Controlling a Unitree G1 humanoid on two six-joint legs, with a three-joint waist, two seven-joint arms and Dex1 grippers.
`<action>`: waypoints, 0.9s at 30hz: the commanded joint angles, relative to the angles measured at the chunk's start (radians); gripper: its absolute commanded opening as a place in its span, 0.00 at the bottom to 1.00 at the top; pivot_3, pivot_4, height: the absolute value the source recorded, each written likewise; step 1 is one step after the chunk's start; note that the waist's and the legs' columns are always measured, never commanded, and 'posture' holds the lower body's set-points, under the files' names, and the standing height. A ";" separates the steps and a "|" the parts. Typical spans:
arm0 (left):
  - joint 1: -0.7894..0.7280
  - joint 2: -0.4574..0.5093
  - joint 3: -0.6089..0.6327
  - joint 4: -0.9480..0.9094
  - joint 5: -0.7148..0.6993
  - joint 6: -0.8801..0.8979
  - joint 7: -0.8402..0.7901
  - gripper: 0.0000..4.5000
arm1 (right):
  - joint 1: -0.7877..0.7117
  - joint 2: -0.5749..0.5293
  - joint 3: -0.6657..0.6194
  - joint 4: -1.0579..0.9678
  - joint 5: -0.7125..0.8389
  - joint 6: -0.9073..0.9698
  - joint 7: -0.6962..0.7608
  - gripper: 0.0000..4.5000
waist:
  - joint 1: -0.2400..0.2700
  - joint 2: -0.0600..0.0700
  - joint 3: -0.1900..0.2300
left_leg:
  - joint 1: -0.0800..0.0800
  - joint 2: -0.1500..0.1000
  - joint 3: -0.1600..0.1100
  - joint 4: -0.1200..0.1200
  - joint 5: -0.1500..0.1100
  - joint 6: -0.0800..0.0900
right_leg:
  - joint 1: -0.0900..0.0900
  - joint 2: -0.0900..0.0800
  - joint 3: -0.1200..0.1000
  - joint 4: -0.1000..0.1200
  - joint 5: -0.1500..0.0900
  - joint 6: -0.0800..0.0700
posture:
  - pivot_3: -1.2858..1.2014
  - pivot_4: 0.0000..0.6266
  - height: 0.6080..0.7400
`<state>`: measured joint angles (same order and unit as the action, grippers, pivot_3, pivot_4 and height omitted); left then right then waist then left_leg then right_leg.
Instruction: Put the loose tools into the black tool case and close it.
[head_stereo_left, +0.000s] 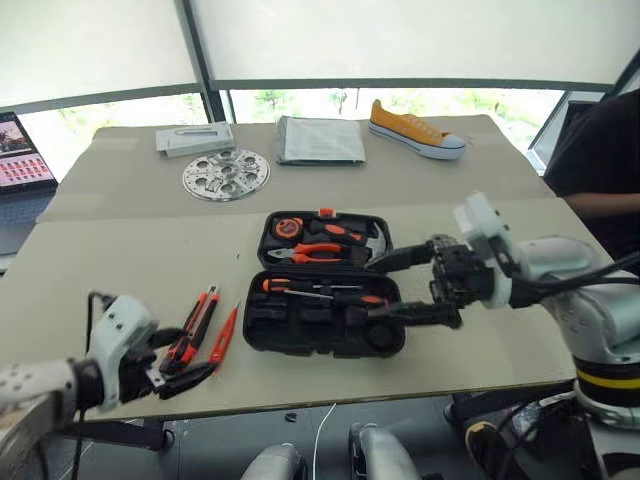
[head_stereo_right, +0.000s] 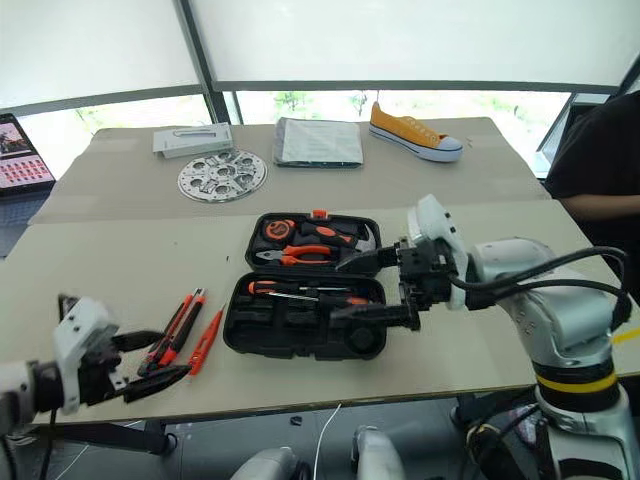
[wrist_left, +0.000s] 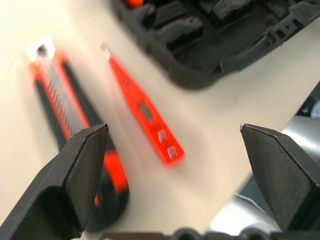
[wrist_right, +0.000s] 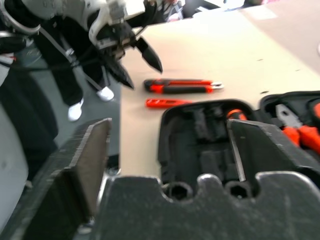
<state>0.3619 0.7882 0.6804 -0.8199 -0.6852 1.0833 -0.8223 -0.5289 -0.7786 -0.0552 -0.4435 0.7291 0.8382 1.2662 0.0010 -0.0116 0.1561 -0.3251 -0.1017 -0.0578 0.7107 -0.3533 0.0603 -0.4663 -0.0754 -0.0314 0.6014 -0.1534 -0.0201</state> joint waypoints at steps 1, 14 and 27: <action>-0.012 -0.049 0.090 -0.096 -0.078 0.134 0.134 1.00 | 0.011 -0.029 -0.018 -0.047 0.029 -0.037 0.012 0.99 | 0.009 0.001 0.001 | 0.004 0.000 0.000 0.000 0.000 -0.001 | 0.004 0.000 0.000 0.000 0.000 0.000 | 0.52 0.24 1.00; -0.469 -0.103 -0.251 0.044 -0.051 0.518 0.453 1.00 | 0.071 -0.020 -0.021 -0.140 0.031 -0.078 -0.129 0.99 | 0.011 -0.001 0.001 | 0.007 0.000 0.000 -0.001 -0.001 -0.001 | 0.007 0.001 -0.002 -0.004 0.001 0.001 | 0.52 0.24 1.00; -0.501 -0.113 -0.517 0.158 0.046 0.449 0.512 0.68 | 0.149 -0.069 -0.085 -0.249 0.151 -0.025 -0.272 1.00 | 0.011 0.000 0.001 | 0.008 0.000 -0.001 -0.001 -0.004 -0.011 | 0.008 0.001 -0.002 -0.004 0.001 0.001 | 0.52 0.24 1.00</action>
<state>-0.1540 0.6675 0.2022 -0.7005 -0.6710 1.5542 -0.3216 -0.3767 -0.8338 -0.0993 -0.6556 0.8479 0.8083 1.0100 0.0123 -0.0118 0.1567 -0.3166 -0.1016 -0.0585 0.7097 -0.3578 0.0497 -0.4582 -0.0747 -0.0329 0.5977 -0.1527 -0.0192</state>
